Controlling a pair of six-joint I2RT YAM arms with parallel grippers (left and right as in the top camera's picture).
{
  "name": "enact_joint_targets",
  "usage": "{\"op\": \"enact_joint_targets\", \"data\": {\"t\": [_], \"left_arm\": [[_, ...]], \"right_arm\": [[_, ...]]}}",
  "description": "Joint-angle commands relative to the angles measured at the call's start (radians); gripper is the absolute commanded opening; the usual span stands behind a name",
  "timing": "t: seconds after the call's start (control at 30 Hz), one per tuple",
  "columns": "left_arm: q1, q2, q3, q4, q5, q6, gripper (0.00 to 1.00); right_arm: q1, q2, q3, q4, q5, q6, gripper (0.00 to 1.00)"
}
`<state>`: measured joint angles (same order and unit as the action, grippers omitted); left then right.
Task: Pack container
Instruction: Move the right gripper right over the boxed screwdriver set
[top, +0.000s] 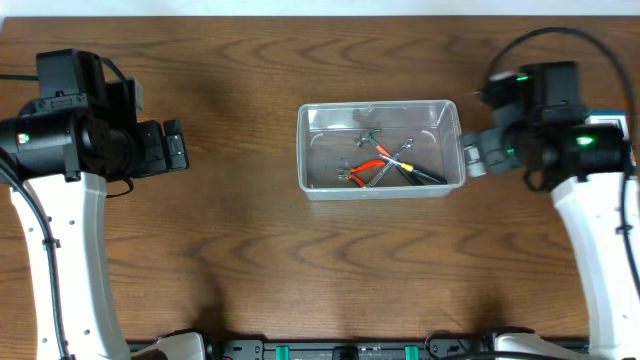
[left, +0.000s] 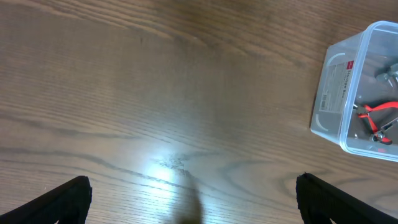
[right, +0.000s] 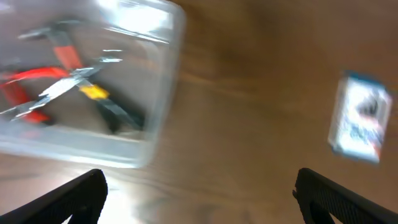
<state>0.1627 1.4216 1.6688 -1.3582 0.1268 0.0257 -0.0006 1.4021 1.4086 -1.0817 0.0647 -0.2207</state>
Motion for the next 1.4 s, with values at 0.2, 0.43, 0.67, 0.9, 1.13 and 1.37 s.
{"op": "enact_joint_targets", "data": {"t": [0.2, 0.43, 0.67, 0.9, 1.13, 1.37], "left_arm": [[0.005, 0.003, 0.017, 0.003, -0.008, -0.005, 0.98], [0.005, 0.003, 0.017, -0.007, -0.008, -0.005, 0.98], [0.004, 0.003, 0.017, -0.010, -0.008, -0.005, 0.98], [0.005, 0.003, 0.017, -0.006, -0.008, -0.005, 0.98], [0.005, 0.003, 0.017, -0.005, -0.008, -0.005, 0.98], [0.005, 0.003, 0.017, 0.006, -0.008, -0.005, 0.98]], "right_arm": [[-0.525, 0.390, 0.550, -0.300, -0.351, -0.013, 0.99], [-0.645, 0.539, 0.640, -0.325, -0.367, 0.079, 0.99], [-0.620, 0.569, 0.640, -0.246, -0.084, -0.040, 0.99], [-0.621, 0.631, 0.646, -0.196, -0.068, -0.189, 0.99], [-0.620, 0.802, 0.748, -0.275, -0.097, -0.288, 0.99], [-0.600, 0.921, 0.891, -0.270, -0.039, -0.292, 0.99]]}}
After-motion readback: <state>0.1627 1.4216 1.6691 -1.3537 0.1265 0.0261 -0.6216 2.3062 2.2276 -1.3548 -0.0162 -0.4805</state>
